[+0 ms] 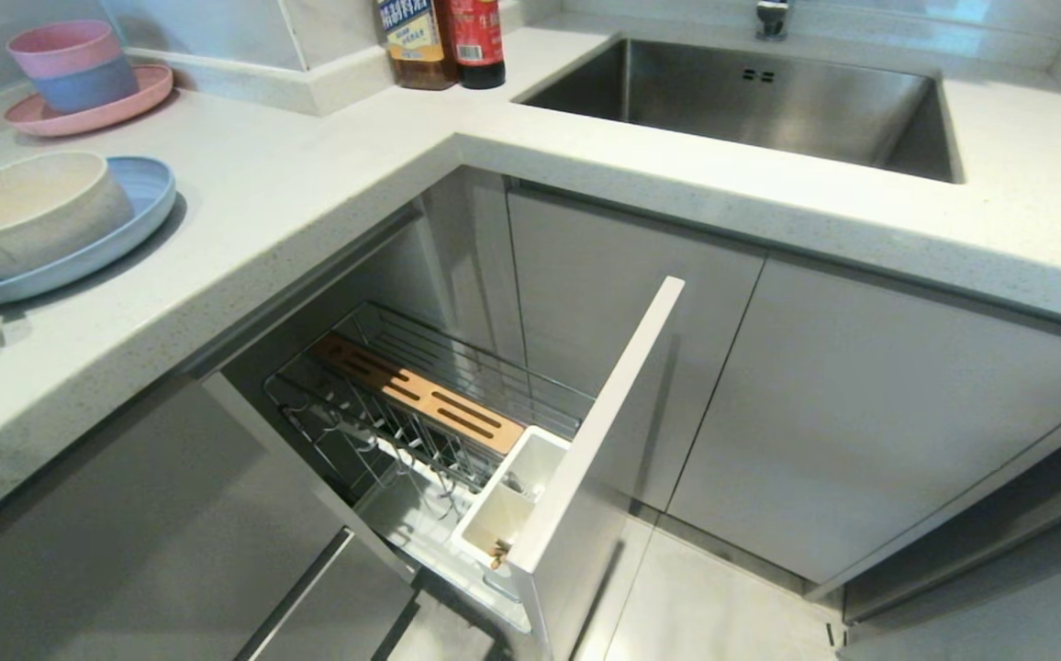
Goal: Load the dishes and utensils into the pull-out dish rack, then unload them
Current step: Close the cupboard
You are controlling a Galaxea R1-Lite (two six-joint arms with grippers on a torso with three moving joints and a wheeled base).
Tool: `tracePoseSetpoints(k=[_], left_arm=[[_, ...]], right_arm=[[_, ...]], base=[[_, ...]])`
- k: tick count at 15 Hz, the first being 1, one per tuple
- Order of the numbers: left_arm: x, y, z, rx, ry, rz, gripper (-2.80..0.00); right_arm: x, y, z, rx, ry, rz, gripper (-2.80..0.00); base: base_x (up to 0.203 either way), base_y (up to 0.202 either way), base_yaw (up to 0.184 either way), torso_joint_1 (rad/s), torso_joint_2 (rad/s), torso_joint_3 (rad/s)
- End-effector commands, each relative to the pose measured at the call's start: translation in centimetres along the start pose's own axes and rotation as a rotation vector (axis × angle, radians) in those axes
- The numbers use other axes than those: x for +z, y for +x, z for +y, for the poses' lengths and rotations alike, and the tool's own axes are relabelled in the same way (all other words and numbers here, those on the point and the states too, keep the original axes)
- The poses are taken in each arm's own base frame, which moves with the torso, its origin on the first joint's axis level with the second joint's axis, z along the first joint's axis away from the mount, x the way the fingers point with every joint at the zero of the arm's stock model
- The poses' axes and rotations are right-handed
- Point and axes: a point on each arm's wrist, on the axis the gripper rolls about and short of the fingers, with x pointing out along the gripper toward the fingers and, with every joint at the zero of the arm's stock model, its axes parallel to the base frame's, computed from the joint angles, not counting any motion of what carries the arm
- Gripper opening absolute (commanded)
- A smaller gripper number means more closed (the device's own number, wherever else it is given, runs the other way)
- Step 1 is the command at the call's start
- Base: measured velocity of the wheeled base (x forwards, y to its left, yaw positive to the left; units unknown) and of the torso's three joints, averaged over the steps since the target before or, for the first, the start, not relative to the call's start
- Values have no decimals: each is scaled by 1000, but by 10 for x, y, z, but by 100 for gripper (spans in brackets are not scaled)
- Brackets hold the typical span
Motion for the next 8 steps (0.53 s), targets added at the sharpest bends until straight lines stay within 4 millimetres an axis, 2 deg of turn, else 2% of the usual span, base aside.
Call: tracePoseSetpoints(k=[1, 6, 7, 8], left_arm=[[-12, -21, -8, -19, 32, -56, 0], [-27, -57, -25, -31, 111, -223, 0], [-28, -65, -30, -52, 140, -270, -280], [-30, -71, -34, -64, 164, -313, -280]], right_arm=[[0, 0, 0, 2, 0, 2, -280], [0, 0, 0, 2, 0, 2, -280], [0, 0, 0, 2, 0, 2, -280], [0, 0, 0, 2, 0, 1, -280]], base=[[0, 0, 0, 0, 0, 0], [0, 0, 0, 0, 0, 0], [0, 0, 0, 0, 0, 0], [0, 0, 0, 0, 0, 0]])
